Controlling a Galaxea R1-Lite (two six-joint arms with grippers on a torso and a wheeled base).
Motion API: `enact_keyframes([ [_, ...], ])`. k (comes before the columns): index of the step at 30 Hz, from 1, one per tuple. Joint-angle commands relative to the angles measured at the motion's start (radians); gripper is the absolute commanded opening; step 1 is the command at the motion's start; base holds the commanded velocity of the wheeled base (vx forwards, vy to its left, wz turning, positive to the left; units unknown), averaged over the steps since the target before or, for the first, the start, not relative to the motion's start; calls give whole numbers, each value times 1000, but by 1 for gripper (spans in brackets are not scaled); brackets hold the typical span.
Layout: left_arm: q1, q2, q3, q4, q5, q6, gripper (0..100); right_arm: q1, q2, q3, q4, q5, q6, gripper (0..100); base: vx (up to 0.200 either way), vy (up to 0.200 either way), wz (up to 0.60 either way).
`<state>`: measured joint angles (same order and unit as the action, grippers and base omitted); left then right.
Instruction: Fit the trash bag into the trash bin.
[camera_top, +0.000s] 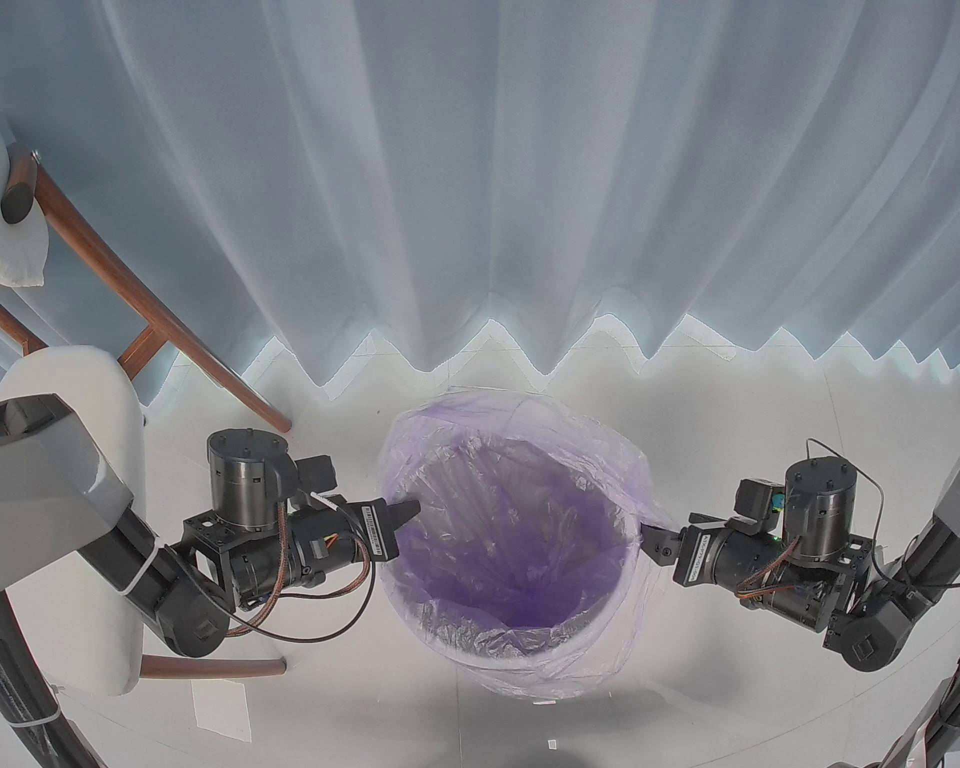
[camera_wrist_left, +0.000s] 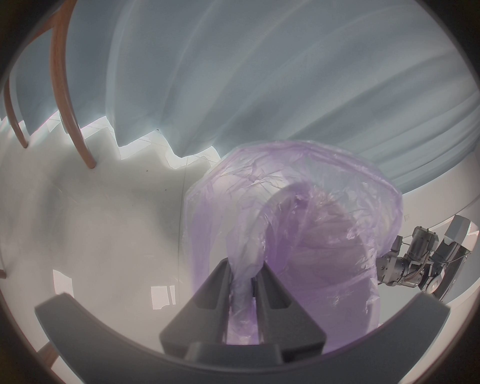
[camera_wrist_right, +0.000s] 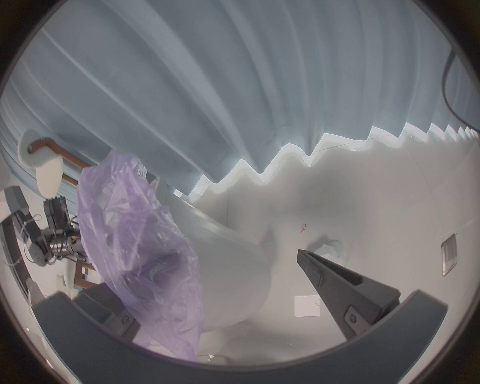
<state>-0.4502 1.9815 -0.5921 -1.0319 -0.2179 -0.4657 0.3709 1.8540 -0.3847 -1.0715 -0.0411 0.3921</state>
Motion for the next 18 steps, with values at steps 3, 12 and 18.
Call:
enact_keyframes([
  [3, -1, 0, 0, -2, 3, -1, 0, -52, -3, 26, 65, -34, -36, 100, 0, 0, 0],
  [12, -1, 2, -3, -4, 5, 2, 0, -84, -4, 70, 91, -36, -110, 100, 0, 0, 0],
  [18, -13, -3, 6, -2, 5, 4, 0, -72, 20, 9, 27, -31, -147, 100, 0, 0, 0],
])
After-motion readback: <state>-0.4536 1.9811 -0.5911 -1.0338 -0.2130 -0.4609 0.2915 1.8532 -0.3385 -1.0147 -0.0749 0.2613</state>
